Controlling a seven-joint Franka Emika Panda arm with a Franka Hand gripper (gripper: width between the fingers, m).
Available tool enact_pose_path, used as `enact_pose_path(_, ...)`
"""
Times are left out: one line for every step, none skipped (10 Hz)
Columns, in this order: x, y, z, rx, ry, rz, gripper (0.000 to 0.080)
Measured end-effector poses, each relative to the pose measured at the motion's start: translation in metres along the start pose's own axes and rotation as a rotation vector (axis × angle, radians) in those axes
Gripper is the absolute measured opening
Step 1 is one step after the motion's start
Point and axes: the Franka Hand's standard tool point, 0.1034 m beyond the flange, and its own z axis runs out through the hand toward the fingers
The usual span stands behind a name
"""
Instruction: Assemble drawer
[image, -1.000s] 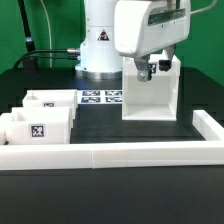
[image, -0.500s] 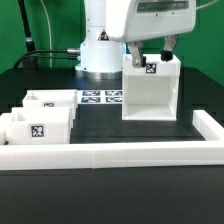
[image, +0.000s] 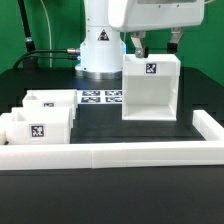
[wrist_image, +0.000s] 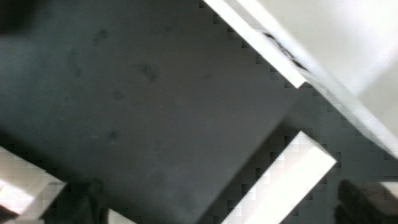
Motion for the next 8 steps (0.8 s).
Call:
enact_pose_path(-0.001,-0.002,0.0,0.001,0.002,0.041,0.0649)
enact_pose_path(-0.01,-0.013,0.003,0.0,0.002,0.153,0.0649)
enact_pose_path(-0.013,-0.024,0.007,0.004,-0.009,0.21,0.0649)
enact_pose_path(-0.01,-0.033,0.008,0.005,-0.012,0.249,0.0649)
enact_pose_path(-0.01,-0.039,0.008,0.022,-0.018,0.3,0.0649)
enact_pose_path(-0.01,-0.046,0.009,0.051,-0.025,0.358,0.0649)
enact_pose_path(-0.011,-0.051,0.01,0.091,-0.033,0.419,0.0649)
enact_pose_path(-0.011,-0.052,0.01,0.099,-0.039,0.43,0.0649)
